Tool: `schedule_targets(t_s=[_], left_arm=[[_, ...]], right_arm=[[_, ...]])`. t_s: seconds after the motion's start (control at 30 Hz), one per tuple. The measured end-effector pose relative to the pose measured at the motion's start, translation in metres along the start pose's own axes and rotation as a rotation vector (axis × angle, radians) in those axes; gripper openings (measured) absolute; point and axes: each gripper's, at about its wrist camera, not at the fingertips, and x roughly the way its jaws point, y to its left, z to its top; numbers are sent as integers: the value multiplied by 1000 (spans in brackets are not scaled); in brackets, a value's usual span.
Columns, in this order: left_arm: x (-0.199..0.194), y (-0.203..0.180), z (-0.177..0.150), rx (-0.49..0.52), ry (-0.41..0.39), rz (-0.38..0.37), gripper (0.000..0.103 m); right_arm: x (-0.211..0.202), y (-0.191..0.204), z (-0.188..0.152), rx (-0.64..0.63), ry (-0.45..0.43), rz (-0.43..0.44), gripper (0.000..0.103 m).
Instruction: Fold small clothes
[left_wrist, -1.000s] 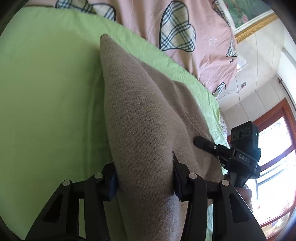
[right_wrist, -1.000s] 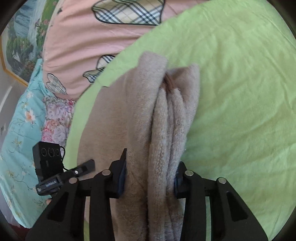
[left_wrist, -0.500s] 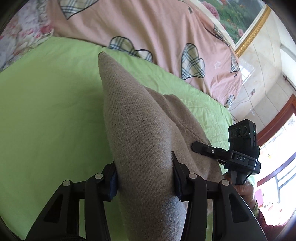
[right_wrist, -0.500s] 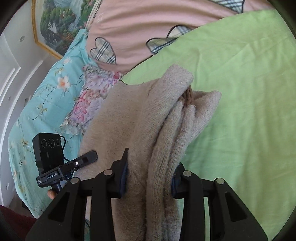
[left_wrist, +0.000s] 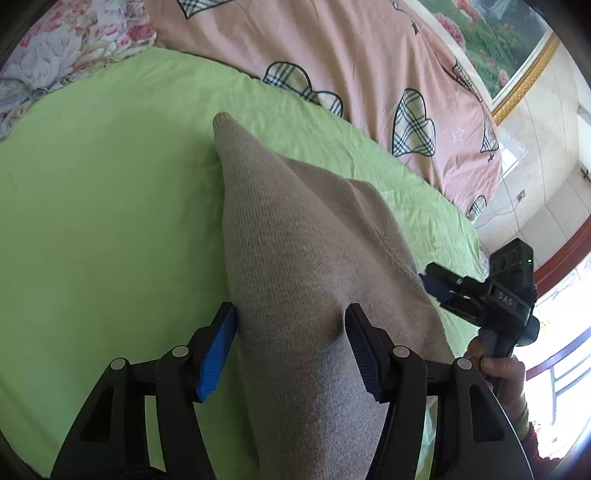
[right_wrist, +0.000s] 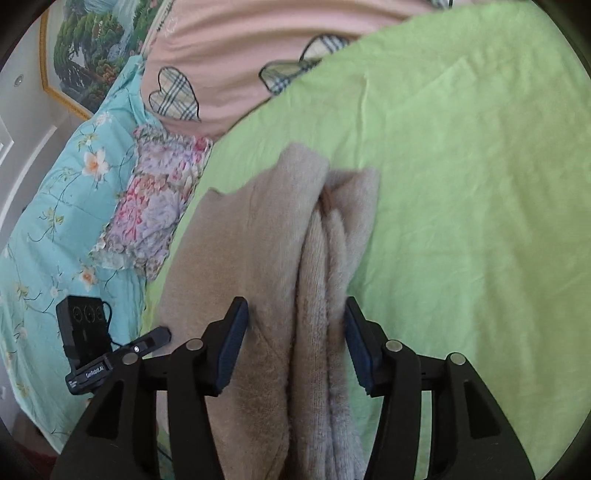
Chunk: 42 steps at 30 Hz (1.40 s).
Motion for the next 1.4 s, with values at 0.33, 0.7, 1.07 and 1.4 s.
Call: schedule_targets(t_s=[0.33,0.7,1.07,1.4], left_arm=[[5,-1,-10,-17,26,33,59],[7,3,14,-36,39,20,65],[65,32,76,-134,96,60,68],[67,9,91,-26,74,175,41]], right_arm=[[46,23,31,-52,66,-48,38],[21,34,38,-61,-35,74,12],[37,-11,24,-19,20,-37,11],[38,-7,27,-45,30,-68,14]])
